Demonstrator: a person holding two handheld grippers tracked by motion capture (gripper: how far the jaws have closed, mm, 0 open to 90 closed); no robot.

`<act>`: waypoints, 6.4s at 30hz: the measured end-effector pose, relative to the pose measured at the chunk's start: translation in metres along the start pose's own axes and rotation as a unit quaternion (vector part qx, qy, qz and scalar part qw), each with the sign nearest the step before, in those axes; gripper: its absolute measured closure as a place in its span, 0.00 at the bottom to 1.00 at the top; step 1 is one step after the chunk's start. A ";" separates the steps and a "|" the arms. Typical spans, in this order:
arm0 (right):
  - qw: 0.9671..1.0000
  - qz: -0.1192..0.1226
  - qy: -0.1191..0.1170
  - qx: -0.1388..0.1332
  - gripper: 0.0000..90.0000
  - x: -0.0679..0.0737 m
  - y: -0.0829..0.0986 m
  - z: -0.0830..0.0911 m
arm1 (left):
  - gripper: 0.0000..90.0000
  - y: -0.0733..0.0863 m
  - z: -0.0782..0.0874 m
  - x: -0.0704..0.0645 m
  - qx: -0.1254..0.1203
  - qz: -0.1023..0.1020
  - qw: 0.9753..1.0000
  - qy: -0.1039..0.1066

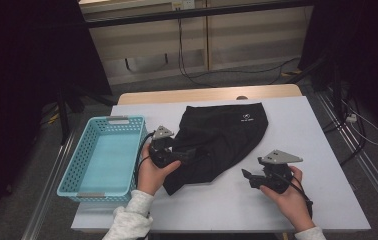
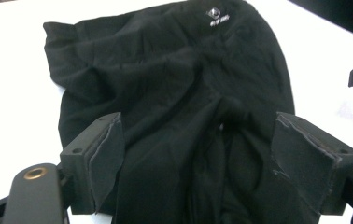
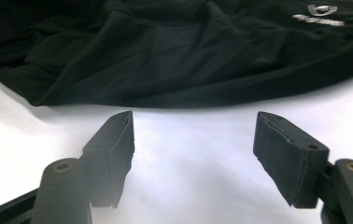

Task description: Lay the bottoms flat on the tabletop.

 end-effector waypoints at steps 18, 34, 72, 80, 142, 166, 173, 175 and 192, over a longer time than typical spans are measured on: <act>1.000 0.000 0.000 0.013 0.29 0.003 0.000 -0.015 | 0.20 0.013 -0.002 -0.020 0.015 -0.033 0.999 0.024; 1.000 -0.010 0.010 -0.001 0.26 0.001 0.000 -0.006 | 0.33 0.021 -0.011 -0.051 0.026 -0.079 0.995 0.058; 1.000 -0.007 0.014 0.010 0.27 -0.004 0.008 -0.004 | 0.97 0.022 -0.027 -0.071 0.076 -0.064 0.990 0.102; 1.000 0.012 0.006 0.019 0.30 0.005 0.006 -0.013 | 0.97 0.007 -0.013 -0.041 0.039 -0.019 0.995 0.091; 0.999 -0.033 -0.038 0.001 1.00 -0.025 -0.003 0.010 | 0.38 0.023 -0.014 -0.056 0.053 -0.061 0.993 0.086; 0.999 -0.034 -0.035 0.008 1.00 -0.025 -0.001 0.004 | 0.98 0.042 -0.025 -0.069 0.125 -0.075 0.983 0.111; 0.999 -0.038 -0.035 0.003 1.00 -0.028 -0.001 0.009 | 0.99 0.021 -0.005 -0.054 0.070 -0.030 0.990 0.120; 0.999 -0.038 -0.037 0.001 1.00 -0.029 -0.002 0.011 | 0.99 0.016 0.002 -0.042 0.047 -0.008 0.993 0.111; 1.000 0.004 -0.016 0.008 1.00 -0.017 -0.013 -0.017 | 1.00 0.020 -0.004 -0.009 0.016 0.029 0.998 0.057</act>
Point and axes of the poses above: each handheld gripper's, and its own axes: z roughly backward along the jaws, y roughly out of its underside, x roughly to its left, the point moved 3 cm from there along -z, roughly forward along the jaws, and after that the axes turned 7 degrees about -y, right-handed, at the moved point
